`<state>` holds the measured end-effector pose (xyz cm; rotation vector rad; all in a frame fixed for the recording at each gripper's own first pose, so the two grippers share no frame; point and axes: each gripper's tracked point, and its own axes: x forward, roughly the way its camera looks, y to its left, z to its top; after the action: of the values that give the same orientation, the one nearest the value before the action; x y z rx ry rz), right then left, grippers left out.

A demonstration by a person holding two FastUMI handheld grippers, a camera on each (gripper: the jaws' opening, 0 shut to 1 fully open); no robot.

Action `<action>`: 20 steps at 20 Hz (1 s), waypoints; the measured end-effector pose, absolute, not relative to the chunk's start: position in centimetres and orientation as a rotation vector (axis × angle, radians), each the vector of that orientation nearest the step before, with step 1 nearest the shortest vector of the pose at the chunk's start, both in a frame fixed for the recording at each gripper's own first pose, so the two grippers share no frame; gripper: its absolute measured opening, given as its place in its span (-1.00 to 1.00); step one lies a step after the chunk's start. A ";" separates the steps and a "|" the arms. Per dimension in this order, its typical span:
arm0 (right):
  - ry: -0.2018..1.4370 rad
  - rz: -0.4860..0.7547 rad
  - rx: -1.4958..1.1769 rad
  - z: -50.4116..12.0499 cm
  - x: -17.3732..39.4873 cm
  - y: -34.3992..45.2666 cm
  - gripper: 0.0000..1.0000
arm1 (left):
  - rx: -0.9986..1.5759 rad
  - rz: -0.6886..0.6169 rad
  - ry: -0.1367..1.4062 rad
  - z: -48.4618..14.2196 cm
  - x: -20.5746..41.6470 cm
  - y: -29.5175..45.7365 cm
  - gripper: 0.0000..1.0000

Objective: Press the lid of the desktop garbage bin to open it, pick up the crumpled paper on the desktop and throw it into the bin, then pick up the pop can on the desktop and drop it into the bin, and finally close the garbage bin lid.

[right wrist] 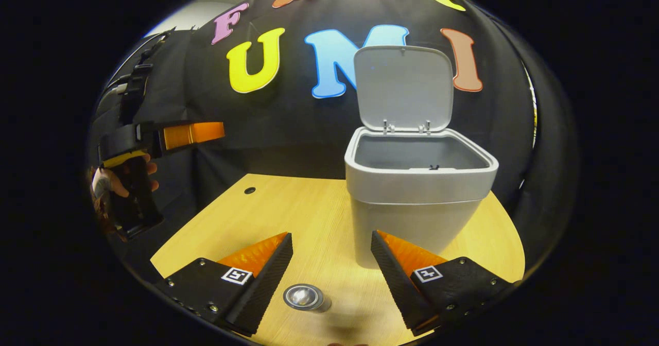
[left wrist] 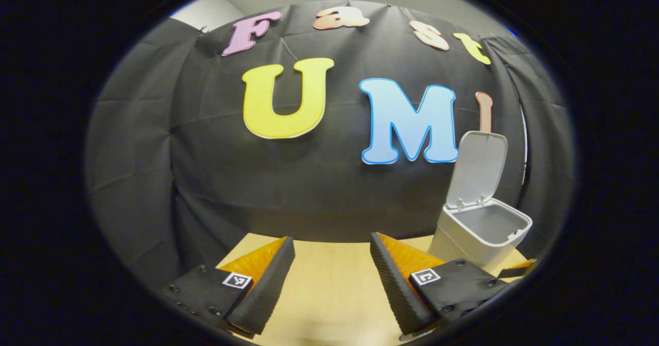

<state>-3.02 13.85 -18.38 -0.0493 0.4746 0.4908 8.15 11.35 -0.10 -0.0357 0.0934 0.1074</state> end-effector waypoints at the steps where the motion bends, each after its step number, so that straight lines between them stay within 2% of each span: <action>1: 0.489 0.507 -0.063 -18.9 -3.2 14.3 0.96 | -0.039 0.115 0.095 -0.2 7.8 11.7 0.93; 20: 0.732 0.735 -0.260 -30.2 -7.8 18.1 0.96 | -0.100 0.311 0.104 -1.3 2.3 17.9 0.89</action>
<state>-7.82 18.14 -30.20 -0.2597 0.7321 0.7350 2.28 17.95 -1.32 -0.0997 0.1040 0.3111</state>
